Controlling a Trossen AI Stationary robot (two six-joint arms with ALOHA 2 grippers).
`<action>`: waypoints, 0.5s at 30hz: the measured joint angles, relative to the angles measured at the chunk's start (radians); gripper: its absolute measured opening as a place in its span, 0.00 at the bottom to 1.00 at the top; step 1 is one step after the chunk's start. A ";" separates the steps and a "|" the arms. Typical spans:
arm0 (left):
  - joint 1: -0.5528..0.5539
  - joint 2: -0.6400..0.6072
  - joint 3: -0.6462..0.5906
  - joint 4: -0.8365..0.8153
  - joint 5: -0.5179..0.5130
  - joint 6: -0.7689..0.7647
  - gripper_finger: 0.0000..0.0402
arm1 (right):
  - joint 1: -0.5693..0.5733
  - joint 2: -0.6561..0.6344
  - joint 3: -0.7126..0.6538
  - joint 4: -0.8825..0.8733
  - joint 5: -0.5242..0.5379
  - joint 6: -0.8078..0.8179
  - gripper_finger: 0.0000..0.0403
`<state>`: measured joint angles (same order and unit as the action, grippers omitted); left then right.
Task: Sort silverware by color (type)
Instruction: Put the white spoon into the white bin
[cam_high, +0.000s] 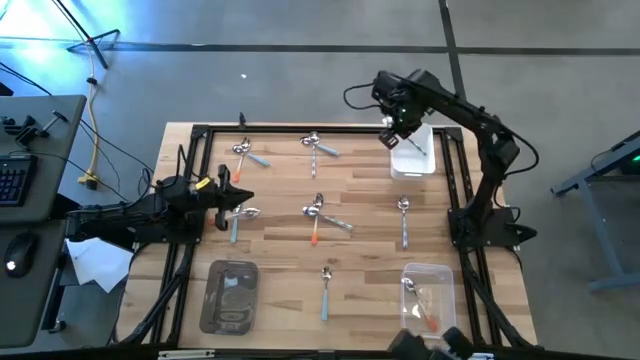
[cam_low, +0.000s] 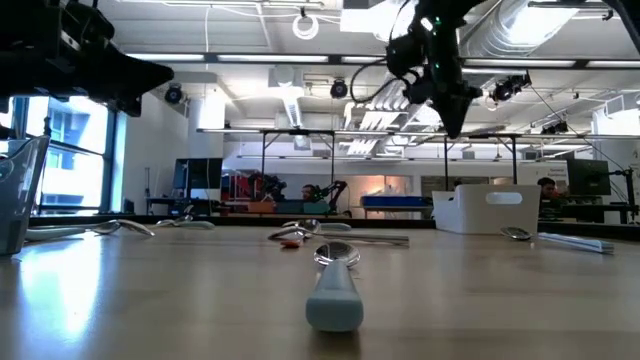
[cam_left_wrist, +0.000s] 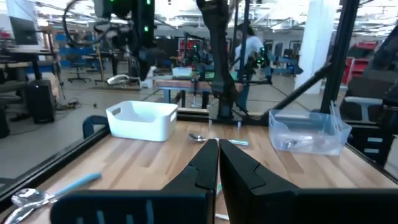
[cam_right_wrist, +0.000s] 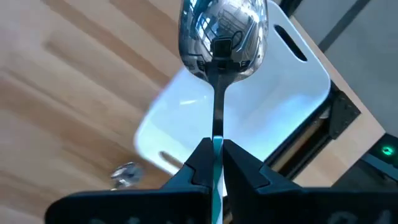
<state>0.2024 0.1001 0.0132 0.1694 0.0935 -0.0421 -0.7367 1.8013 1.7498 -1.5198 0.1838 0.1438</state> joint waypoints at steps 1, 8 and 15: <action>0.000 0.000 0.000 -0.002 -0.002 -0.005 0.01 | -0.019 0.000 -0.023 0.024 -0.002 -0.011 0.03; 0.000 0.000 0.000 -0.019 -0.009 -0.036 0.01 | -0.112 0.001 -0.210 0.198 -0.029 -0.081 0.03; 0.000 0.000 0.000 -0.022 -0.009 -0.036 0.01 | -0.142 0.001 -0.376 0.319 -0.029 -0.100 0.03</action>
<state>0.2024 0.1001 0.0132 0.1471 0.0841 -0.0784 -0.8789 1.8023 1.3734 -1.2008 0.1545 0.0438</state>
